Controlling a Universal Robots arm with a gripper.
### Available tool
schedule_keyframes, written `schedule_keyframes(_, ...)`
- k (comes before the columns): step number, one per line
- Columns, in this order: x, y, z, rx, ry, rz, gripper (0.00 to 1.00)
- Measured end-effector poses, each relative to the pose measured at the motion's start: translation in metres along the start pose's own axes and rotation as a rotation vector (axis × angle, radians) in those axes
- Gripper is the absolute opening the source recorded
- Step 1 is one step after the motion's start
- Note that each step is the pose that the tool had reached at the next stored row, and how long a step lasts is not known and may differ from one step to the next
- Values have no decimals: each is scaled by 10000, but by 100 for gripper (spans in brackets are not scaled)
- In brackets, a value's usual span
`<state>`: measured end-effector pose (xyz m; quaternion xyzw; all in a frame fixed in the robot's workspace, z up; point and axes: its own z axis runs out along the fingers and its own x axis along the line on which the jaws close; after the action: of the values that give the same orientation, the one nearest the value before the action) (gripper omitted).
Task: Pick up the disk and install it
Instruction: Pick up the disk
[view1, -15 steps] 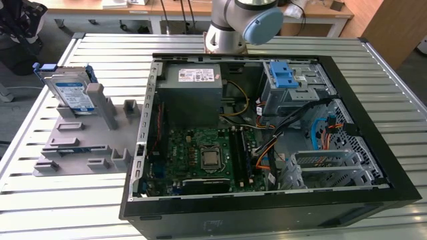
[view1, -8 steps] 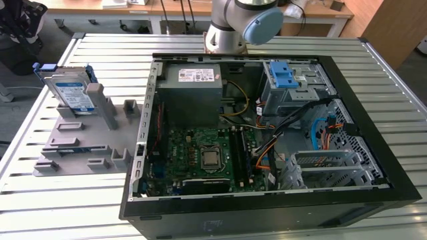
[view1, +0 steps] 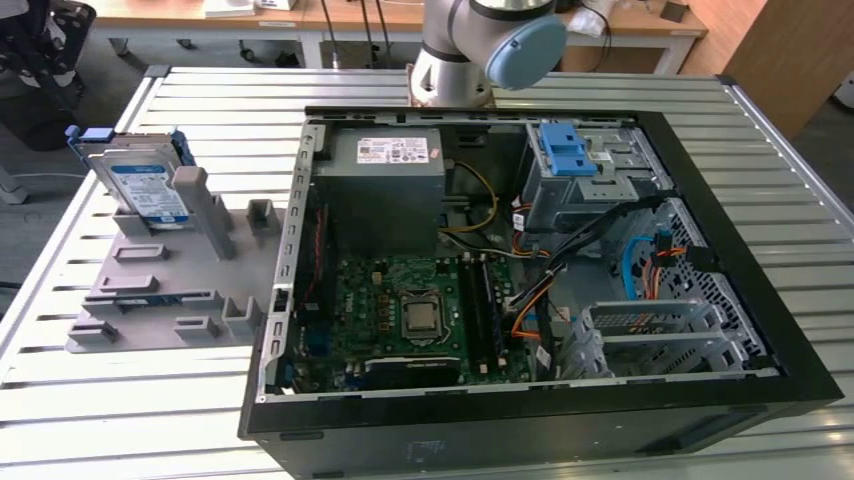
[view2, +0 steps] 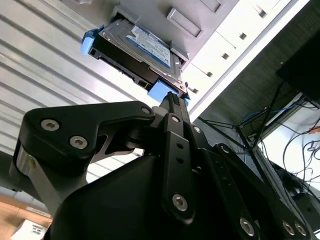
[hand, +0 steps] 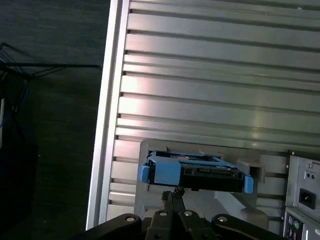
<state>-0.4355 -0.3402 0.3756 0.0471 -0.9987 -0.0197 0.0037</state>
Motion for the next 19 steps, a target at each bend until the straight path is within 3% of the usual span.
schedule_keyframes(19,0,0,11,105,140,-3446,11)
